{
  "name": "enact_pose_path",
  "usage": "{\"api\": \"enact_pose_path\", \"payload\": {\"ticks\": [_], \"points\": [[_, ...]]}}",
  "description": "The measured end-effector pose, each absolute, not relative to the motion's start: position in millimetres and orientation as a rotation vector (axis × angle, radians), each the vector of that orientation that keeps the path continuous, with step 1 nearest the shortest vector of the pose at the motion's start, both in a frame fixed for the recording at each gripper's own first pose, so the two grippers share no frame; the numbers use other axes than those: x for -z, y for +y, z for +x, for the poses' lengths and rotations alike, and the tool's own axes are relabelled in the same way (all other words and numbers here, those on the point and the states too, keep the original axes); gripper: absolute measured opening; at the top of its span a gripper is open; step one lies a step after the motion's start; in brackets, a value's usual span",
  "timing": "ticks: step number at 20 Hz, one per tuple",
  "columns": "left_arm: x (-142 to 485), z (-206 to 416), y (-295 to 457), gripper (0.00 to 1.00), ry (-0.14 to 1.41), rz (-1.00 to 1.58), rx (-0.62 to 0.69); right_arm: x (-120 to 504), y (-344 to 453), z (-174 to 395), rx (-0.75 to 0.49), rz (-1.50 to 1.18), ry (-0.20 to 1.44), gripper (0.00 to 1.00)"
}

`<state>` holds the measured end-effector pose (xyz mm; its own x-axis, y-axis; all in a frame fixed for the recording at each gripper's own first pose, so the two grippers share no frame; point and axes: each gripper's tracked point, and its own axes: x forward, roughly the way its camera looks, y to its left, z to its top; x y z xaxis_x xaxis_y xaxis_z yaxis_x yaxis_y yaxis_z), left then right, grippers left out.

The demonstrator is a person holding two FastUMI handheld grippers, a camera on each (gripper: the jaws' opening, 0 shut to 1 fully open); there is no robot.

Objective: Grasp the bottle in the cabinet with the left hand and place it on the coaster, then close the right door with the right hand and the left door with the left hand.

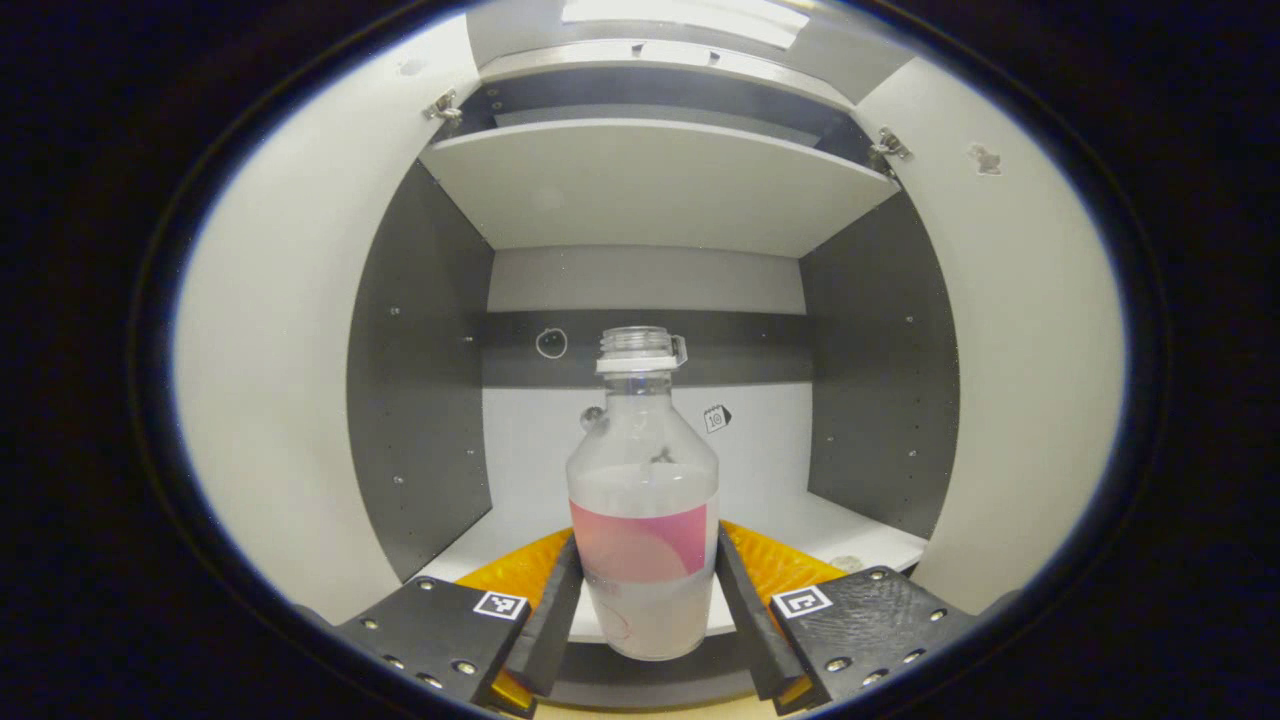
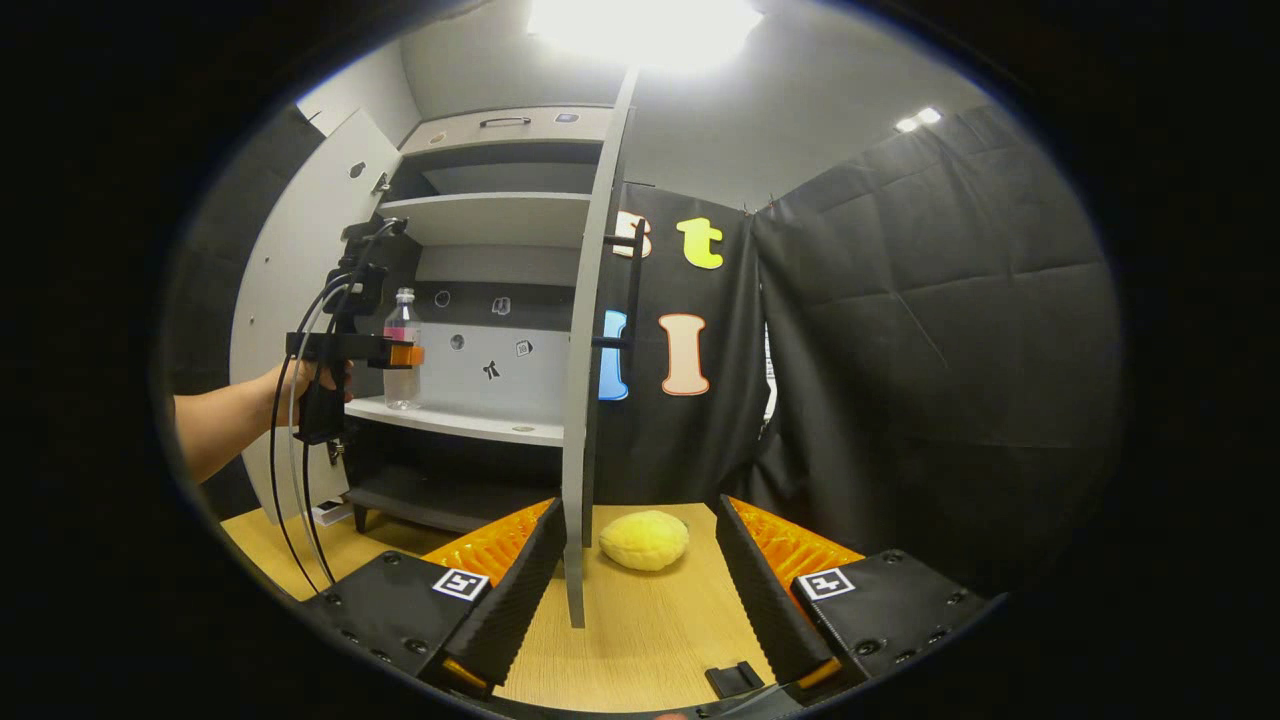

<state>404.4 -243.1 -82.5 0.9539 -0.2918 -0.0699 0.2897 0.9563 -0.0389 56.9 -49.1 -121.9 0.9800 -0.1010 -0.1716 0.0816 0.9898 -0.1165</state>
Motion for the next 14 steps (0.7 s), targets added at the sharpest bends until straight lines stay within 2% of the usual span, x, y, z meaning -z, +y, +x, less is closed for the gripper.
{"api": "enact_pose_path", "payload": {"ticks": [4,14], "points": [[80.9,379.7,-238.7,0.74,0.06,-0.025,0.285,119.7,-56.0,40.9,0.066,-0.095,0.181,0.94],[105.5,310.6,-240.0,0.74,0.072,-0.026,0.289,124.3,-70.6,6.2,0.029,-0.085,0.215,0.96]]}}
